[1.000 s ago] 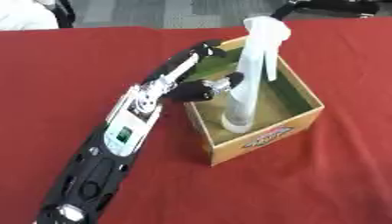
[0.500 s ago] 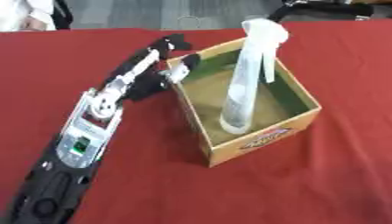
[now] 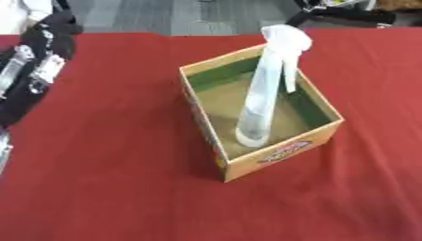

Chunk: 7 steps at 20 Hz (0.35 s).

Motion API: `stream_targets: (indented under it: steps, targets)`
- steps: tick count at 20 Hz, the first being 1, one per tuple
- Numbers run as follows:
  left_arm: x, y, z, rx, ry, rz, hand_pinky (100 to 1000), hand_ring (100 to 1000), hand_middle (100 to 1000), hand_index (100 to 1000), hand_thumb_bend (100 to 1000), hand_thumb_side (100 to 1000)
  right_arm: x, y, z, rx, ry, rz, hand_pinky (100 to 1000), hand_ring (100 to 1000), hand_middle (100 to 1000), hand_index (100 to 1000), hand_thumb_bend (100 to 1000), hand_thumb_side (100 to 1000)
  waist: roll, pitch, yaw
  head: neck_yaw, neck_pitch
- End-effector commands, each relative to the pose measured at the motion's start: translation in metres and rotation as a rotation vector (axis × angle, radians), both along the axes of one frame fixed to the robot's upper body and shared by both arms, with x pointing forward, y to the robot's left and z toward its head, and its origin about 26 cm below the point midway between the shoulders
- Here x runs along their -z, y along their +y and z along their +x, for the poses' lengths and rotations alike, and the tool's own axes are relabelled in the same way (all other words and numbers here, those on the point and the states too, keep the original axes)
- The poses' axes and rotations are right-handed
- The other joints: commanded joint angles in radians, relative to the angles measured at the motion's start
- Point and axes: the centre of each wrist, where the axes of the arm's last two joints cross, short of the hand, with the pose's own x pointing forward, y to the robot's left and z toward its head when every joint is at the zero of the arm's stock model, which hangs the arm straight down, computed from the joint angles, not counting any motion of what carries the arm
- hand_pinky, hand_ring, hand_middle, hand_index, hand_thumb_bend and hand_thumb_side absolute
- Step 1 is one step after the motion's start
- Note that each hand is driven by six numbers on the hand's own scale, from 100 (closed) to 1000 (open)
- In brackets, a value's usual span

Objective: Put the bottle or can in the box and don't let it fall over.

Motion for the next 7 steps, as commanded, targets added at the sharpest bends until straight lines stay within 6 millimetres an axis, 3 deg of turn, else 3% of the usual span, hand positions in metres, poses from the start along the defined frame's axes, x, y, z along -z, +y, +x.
stream_targets:
  steps: [1,7]
  targets:
    - [-0.026,0.015,-0.015,-0.016,-0.158,-0.064,952,1000,981,858,306,904,-0.018,-0.018,-0.003,0.034,-0.047,-0.126,793,935,880,840,100,682,-0.005,-0.010,0.010,-0.011,-0.022]
    - [-0.044,0.043,-0.023,-0.125,-0.354,-0.153,973,1000,1000,897,391,909,-0.035,-0.030,0.000,0.073,-0.142,-0.256,798,928,875,837,100,667,-0.006,0.013,-0.001,-0.014,-0.058]
